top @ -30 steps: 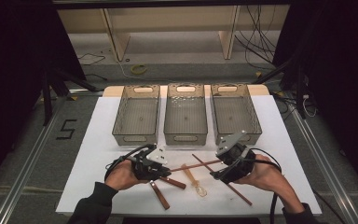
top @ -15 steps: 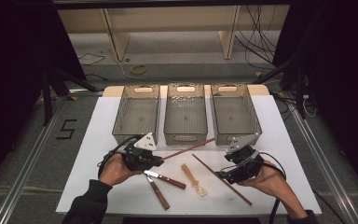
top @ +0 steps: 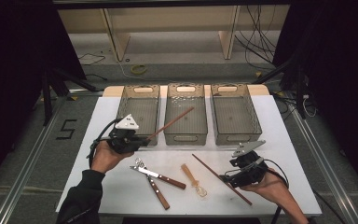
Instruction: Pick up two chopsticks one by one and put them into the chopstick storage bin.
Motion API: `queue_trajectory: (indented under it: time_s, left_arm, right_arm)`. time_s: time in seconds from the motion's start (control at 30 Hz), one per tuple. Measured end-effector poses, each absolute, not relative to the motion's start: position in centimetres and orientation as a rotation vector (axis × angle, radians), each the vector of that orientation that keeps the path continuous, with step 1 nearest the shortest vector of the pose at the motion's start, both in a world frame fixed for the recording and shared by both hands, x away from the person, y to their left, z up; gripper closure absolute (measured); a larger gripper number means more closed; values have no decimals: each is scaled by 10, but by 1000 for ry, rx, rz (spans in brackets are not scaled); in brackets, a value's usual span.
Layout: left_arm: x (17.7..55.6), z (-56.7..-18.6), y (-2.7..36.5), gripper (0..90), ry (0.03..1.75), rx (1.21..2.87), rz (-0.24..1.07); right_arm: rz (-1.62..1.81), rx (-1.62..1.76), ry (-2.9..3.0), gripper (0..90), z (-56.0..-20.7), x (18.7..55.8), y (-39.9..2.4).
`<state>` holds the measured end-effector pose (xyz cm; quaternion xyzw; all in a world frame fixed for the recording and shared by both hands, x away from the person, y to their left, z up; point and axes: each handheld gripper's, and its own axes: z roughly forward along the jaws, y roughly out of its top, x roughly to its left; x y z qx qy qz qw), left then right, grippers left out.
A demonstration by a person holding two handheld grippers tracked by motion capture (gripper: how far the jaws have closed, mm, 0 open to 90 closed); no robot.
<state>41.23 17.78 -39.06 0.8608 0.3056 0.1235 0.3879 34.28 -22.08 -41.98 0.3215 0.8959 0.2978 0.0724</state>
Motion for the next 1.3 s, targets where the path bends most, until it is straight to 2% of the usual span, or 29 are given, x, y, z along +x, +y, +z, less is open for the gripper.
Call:
queue_trajectory:
  time_s: [0.53, 0.97, 1.3]
  left_arm:
    - [462, -393, 217, 847, 1014, 2076, 373]
    - [493, -404, 231, 846, 1157, 2037, 387]
    - [501, -416, 232, 846, 1233, 2019, 379]
  right_arm:
    - [880, 1005, 2702, 302, -428, 339, -226]
    - [873, 1002, 2707, 301, -430, 339, -227]
    - [876, 1010, 2712, 301, -429, 338, -227]
